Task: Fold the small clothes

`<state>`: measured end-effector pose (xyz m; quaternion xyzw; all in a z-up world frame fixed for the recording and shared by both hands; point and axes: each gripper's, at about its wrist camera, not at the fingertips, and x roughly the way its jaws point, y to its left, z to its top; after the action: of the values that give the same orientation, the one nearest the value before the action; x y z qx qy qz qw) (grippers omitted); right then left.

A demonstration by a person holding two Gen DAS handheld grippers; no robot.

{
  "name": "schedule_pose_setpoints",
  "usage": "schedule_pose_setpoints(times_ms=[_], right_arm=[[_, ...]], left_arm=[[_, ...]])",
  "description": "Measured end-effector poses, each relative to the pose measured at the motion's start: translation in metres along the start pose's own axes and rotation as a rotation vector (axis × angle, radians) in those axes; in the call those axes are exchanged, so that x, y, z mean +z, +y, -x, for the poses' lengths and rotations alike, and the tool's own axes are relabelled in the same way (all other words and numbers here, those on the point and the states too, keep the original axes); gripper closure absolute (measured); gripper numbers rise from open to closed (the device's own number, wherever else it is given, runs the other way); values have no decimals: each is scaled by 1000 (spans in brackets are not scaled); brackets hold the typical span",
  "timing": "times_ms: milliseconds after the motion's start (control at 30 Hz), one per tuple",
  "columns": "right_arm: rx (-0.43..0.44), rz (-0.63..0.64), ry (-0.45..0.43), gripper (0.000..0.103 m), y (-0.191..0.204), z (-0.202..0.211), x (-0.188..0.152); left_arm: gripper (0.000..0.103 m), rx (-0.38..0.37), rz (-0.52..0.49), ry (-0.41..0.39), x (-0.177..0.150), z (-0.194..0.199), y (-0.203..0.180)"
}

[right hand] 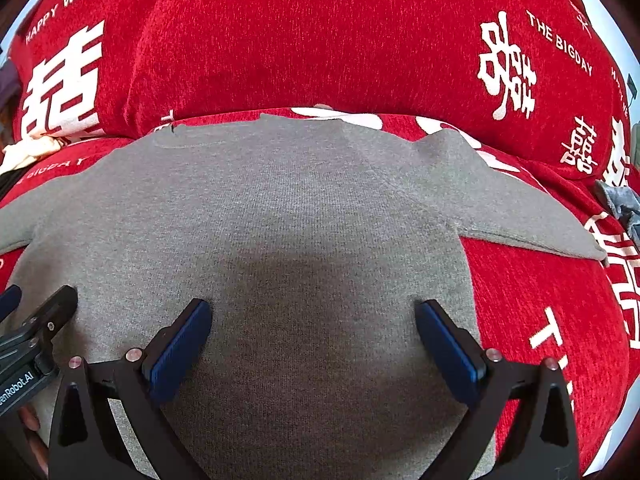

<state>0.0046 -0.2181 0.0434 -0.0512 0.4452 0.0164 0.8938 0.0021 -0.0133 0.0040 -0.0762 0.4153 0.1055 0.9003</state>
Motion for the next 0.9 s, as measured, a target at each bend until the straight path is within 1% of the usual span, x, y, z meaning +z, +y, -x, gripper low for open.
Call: schedule_pose_setpoints(times_ms=[133,233,333,500,667,733,833,900], right_arm=[[10,-5,-6,1,-1,1,-1],[20,-9,-27,1,-2,3,-5],[3,-2,-30,1,2,2,-5],[-2,0,-30,1,3,2,-6],[-1,-2,-36,1,3,3,-7],[11,-10,-34,1,1,3,-8],[11,-8,-24,1,1,2,-7],[5,-3,-18,1,2,1,-6]], left_arm=[[0,0,1,-4,-2,0,0],[0,7,-3,-17,-6,0,-2],[0,19,-6,-23,-7,1,-3],[0,18,-6,-25,-8,1,-2],[0,-3,5,-33,-11,2,2],[0,0,6,-36,-12,3,2],[0,22,-4,-23,-11,2,-1],[0,32,-11,0,-7,1,-3]])
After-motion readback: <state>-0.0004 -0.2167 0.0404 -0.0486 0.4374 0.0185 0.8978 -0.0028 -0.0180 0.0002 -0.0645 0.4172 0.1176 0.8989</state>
